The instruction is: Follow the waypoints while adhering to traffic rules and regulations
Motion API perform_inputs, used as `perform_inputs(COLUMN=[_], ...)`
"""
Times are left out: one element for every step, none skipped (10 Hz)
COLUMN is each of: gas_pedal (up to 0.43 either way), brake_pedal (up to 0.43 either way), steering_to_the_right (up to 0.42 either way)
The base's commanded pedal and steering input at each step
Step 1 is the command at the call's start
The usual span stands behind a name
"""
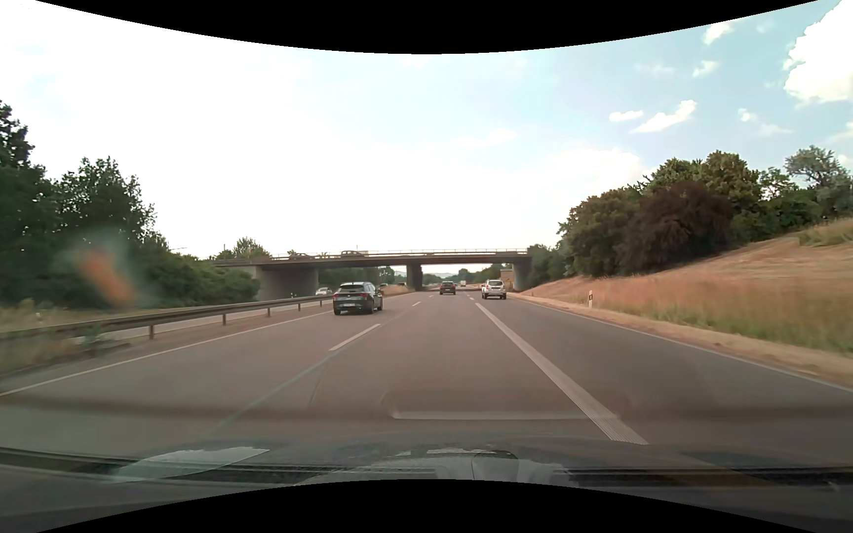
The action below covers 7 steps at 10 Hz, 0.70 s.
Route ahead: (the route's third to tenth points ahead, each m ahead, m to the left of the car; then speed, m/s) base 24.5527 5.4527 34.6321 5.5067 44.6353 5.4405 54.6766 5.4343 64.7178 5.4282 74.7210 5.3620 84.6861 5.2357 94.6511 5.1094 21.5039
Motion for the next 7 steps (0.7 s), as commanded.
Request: perform_inputs(gas_pedal=[0.150, 0.150, 0.150, 0.157, 0.157, 0.169, 0.189], brake_pedal=[0.000, 0.000, 0.000, 0.000, 0.000, 0.000, 0.000], steering_to_the_right=[0.005, 0.005, 0.005, 0.005, 0.005, 0.005, 0.005])
